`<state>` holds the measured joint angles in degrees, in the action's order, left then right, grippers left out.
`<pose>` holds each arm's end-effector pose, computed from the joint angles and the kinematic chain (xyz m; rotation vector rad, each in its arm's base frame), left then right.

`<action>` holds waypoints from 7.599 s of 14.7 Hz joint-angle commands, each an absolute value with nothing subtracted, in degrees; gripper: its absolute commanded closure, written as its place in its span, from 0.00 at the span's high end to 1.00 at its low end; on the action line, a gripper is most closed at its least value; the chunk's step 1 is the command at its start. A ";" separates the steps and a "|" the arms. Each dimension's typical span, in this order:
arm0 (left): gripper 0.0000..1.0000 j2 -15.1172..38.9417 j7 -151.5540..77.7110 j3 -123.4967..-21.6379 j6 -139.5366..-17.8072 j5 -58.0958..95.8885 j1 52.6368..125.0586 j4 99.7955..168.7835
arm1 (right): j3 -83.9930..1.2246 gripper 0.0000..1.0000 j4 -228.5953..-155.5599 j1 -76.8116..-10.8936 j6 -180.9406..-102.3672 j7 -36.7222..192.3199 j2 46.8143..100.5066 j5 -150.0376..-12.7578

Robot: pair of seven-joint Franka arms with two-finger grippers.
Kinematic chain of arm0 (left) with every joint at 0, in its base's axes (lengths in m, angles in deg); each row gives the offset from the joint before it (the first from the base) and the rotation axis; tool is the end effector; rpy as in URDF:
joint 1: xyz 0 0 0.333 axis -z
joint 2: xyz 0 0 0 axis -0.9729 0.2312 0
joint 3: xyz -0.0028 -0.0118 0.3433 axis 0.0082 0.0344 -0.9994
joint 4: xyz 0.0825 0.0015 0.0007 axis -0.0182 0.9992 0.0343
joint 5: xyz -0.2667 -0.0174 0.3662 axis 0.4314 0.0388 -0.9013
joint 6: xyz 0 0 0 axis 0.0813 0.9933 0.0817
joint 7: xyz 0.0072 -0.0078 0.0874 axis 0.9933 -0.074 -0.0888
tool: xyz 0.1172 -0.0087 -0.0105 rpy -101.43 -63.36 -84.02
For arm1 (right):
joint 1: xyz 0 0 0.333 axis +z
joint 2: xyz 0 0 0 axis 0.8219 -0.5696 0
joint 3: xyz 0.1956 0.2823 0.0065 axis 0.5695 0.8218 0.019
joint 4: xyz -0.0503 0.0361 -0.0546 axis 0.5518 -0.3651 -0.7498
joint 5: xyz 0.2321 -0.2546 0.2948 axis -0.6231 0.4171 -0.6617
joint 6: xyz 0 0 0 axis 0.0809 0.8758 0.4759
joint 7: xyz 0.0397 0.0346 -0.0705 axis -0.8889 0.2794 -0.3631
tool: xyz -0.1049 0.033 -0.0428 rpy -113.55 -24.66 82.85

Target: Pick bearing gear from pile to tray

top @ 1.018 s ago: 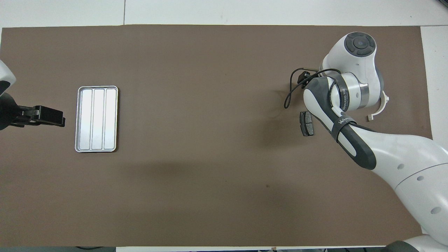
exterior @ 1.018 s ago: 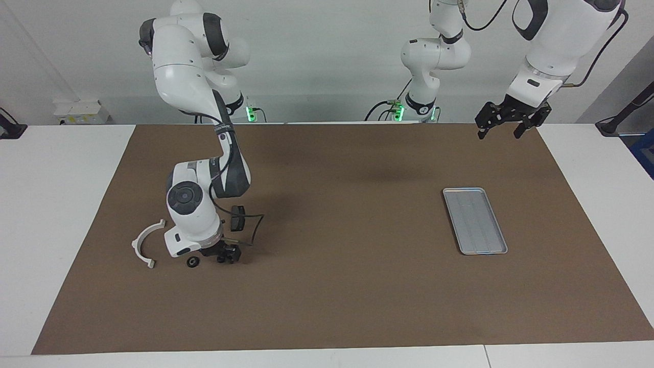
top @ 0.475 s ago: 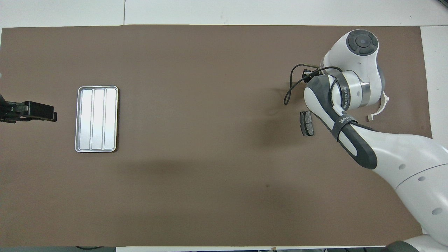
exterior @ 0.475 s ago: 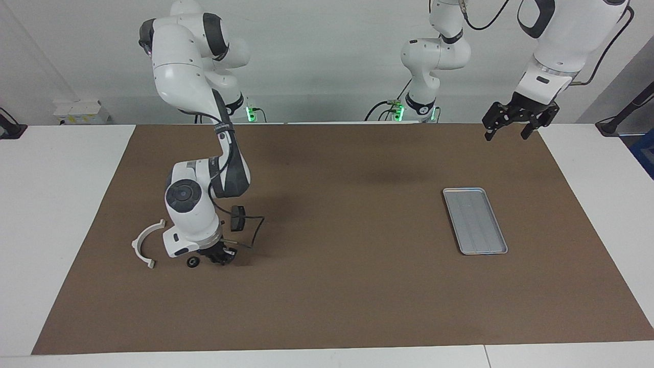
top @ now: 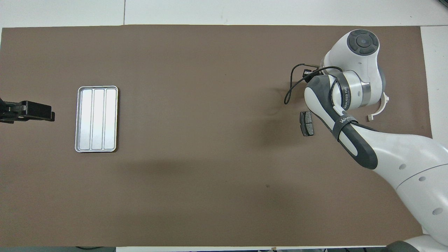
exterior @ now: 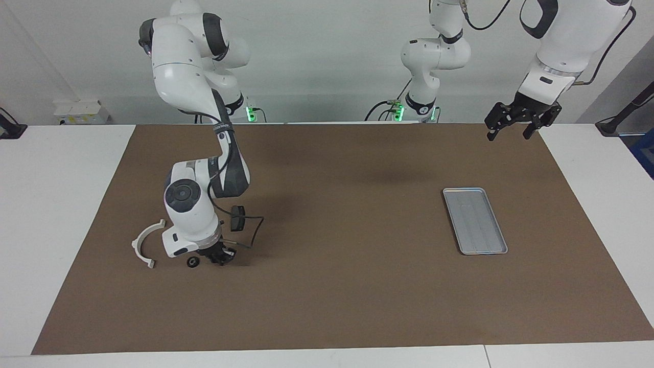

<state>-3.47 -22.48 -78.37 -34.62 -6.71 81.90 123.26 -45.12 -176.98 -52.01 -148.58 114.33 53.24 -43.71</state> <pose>0.5892 -0.0236 0.6288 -3.1399 0.0418 -0.0429 0.7675 0.0782 0.2655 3.0386 -0.4917 0.0367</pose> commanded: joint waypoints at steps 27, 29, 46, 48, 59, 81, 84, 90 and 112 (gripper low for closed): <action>1.00 -11.15 -16.04 -78.23 -43.81 -6.68 68.55 137.58 | -28.46 0.00 -163.82 -29.79 -143.93 171.75 46.47 -34.64; 1.00 -11.16 -16.03 -78.23 -45.23 -6.68 68.54 138.03 | -28.55 0.00 -166.27 -30.40 -147.44 172.02 46.20 -34.37; 1.00 -8.44 -34.25 -77.09 -48.64 -6.68 81.77 137.59 | -28.55 1.00 -163.21 -38.29 -135.86 160.20 50.23 -33.93; 1.00 -7.38 -41.49 -77.09 -49.53 -6.68 88.21 137.15 | -28.28 1.00 -163.30 -43.83 -132.10 148.61 53.13 -35.68; 1.00 13.26 -66.20 -76.83 -63.50 -11.60 109.67 132.68 | -28.63 1.00 -174.26 -67.14 -139.16 105.48 57.54 -35.34; 0.99 24.88 -69.55 -76.56 -78.10 -10.28 111.35 134.25 | -28.99 0.77 -177.18 -71.45 -150.18 113.30 50.94 -31.65; 0.95 24.70 -69.64 -76.47 -79.06 -10.20 111.78 135.47 | -28.99 0.56 -177.71 -71.45 -150.27 113.75 50.95 -31.74; 0.70 24.35 -69.73 -76.47 -81.53 -8.79 112.14 137.42 | -28.90 0.00 -177.18 -71.45 -148.95 113.48 51.03 -31.82; 0.00 4.85 -17.96 -76.74 -62.41 -5.63 74.87 144.49 | -20.72 0.00 -163.47 -48.79 -126.17 153.01 58.50 -40.87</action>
<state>9.99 -19.78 -77.51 -54.74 -6.67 75.89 134.31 -20.52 -164.23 -50.68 -124.06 149.19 59.30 -39.23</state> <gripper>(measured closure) 0.758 0.656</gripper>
